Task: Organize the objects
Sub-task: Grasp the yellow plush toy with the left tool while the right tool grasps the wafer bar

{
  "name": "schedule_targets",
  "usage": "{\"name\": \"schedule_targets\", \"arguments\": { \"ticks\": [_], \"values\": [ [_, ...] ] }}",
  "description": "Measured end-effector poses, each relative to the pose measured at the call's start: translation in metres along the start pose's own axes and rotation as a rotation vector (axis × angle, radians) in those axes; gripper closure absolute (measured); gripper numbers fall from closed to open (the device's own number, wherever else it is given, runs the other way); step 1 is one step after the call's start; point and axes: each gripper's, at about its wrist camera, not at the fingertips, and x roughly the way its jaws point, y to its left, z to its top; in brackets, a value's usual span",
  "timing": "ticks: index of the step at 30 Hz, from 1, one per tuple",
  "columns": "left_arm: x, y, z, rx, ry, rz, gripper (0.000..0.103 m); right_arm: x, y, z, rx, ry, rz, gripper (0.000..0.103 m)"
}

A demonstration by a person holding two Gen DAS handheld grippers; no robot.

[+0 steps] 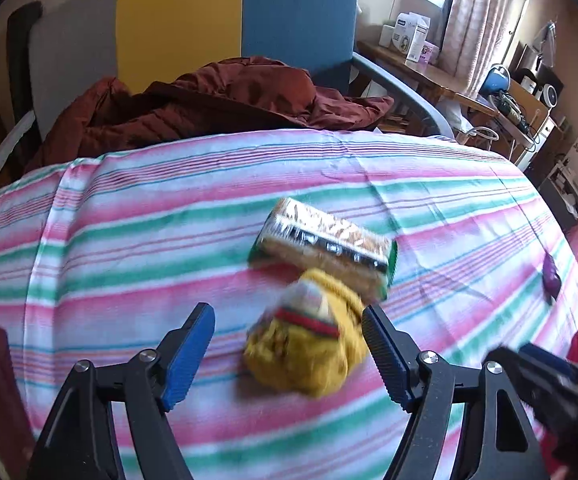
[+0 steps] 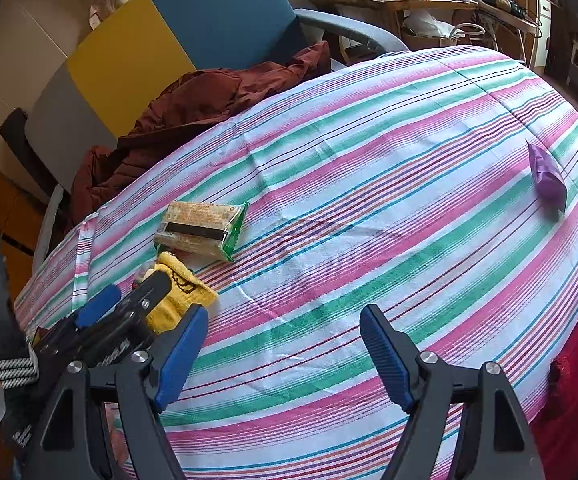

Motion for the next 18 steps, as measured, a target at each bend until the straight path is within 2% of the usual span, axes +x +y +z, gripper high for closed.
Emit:
{"name": "schedule_targets", "arguments": {
  "ticks": [3, 4, 6, 8, 10, 14, 18],
  "values": [
    [0.017, 0.001, 0.001, 0.001, 0.032, -0.008, 0.031, 0.000, -0.002, 0.001, 0.007, 0.003, -0.002, 0.023],
    [0.021, 0.002, 0.000, 0.001, 0.047, -0.020, 0.042, 0.000, -0.003, 0.001, 0.009, 0.002, -0.002, 0.023],
    [0.020, 0.006, -0.006, -0.004, 0.042, -0.063, 0.051, 0.000, -0.004, 0.001, 0.010, 0.003, -0.005, 0.023],
    [0.011, 0.008, -0.012, 0.004, 0.033, -0.069, 0.064, 0.001, -0.003, 0.001, 0.005, 0.004, -0.007, 0.023],
    [-0.003, 0.012, -0.020, -0.016, 0.032, -0.079, 0.069, 0.000, -0.002, 0.001, -0.002, 0.001, -0.005, 0.023],
    [-0.036, 0.018, -0.052, -0.017, 0.023, -0.078, 0.069, 0.000, 0.000, 0.000, -0.016, -0.005, -0.016, 0.023],
    [-0.047, 0.020, -0.085, -0.003, 0.038, -0.058, 0.069, 0.002, 0.006, -0.002, -0.044, 0.002, -0.026, 0.023]
  ]
}}
